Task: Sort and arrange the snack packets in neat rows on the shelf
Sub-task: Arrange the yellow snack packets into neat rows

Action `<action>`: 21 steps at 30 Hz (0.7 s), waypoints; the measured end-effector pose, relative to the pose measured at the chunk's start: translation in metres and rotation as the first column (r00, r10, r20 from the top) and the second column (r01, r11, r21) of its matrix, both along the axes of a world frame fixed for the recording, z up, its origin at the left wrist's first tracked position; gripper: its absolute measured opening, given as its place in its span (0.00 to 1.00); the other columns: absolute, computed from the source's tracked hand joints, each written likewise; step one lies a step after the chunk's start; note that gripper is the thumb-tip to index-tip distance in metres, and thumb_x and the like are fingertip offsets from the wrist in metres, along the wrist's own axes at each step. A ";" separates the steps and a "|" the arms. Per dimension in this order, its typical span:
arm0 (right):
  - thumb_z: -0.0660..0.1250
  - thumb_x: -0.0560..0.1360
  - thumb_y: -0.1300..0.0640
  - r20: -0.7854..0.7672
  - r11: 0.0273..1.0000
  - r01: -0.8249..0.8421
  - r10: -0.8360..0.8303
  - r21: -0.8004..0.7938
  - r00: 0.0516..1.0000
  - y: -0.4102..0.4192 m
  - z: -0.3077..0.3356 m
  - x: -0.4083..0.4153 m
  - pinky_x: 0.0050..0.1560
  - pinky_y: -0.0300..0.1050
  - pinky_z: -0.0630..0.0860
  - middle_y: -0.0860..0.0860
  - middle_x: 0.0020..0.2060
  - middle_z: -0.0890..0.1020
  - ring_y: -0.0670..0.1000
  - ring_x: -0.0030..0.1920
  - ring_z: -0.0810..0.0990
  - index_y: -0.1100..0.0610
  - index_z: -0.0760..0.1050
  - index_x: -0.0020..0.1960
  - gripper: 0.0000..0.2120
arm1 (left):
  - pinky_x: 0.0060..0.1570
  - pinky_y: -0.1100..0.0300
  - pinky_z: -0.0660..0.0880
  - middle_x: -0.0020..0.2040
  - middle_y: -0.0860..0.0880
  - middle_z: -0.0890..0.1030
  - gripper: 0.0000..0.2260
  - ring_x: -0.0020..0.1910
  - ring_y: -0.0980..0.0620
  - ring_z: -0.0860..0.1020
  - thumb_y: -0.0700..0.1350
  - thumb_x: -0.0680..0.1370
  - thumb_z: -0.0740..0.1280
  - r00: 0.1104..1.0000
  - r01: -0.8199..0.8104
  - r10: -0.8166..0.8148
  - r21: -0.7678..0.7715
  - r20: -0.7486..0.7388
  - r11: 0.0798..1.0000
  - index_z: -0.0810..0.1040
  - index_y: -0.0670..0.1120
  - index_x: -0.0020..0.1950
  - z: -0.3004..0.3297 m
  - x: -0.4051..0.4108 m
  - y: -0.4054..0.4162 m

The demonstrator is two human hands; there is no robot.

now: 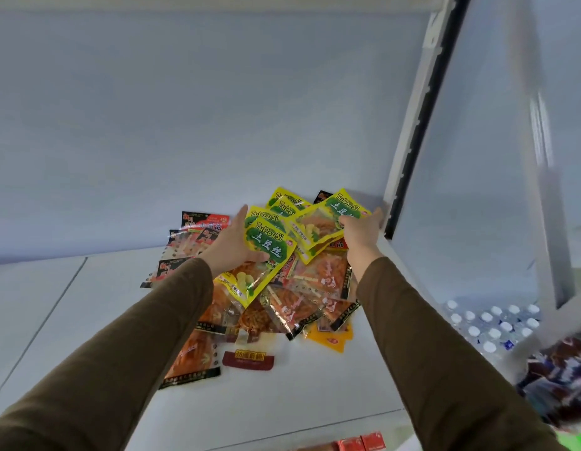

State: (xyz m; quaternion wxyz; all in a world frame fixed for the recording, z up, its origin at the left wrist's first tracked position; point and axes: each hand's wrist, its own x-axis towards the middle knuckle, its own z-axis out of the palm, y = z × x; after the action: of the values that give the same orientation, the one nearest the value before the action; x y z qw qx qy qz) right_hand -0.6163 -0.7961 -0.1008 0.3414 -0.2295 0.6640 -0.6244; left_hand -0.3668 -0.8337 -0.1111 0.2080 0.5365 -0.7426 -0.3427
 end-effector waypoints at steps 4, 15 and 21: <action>0.67 0.79 0.66 -0.012 0.997 -0.047 0.047 -0.063 0.999 -0.009 -0.002 -0.001 0.64 0.45 0.65 0.55 0.79 0.61 0.57 0.77 0.64 0.53 0.45 0.82 0.42 | 0.75 0.44 0.66 0.83 0.43 0.58 0.55 0.80 0.43 0.61 0.46 0.71 0.81 0.997 -0.033 0.033 -0.011 -0.068 0.999 0.44 0.56 0.84 -0.002 -0.013 -0.010; 0.77 0.72 0.60 0.169 0.992 -0.119 0.124 -0.038 0.978 -0.018 0.000 -0.006 0.53 0.46 0.71 0.53 0.55 0.83 0.53 0.54 0.80 0.59 0.78 0.62 0.20 | 0.46 0.56 0.83 0.58 0.45 0.85 0.29 0.50 0.48 0.86 0.41 0.69 0.82 0.951 -0.157 0.197 0.174 -0.240 0.972 0.75 0.43 0.67 0.003 -0.027 -0.028; 0.72 0.77 0.50 -0.087 0.937 -0.343 0.348 0.072 0.933 -0.014 -0.008 -0.006 0.53 0.46 0.71 0.46 0.50 0.82 0.52 0.54 0.80 0.53 0.78 0.61 0.14 | 0.53 0.53 0.83 0.49 0.50 0.88 0.14 0.49 0.49 0.86 0.42 0.72 0.80 0.950 -0.133 0.176 0.173 -0.260 0.976 0.84 0.48 0.56 -0.003 -0.031 -0.028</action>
State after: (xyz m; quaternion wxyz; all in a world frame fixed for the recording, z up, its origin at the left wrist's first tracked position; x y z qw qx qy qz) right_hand -0.6222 -0.8105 -0.1087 0.4190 -0.3636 0.6463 -0.5240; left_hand -0.3977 -0.8612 -0.1140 0.2928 0.5551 -0.6337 -0.4523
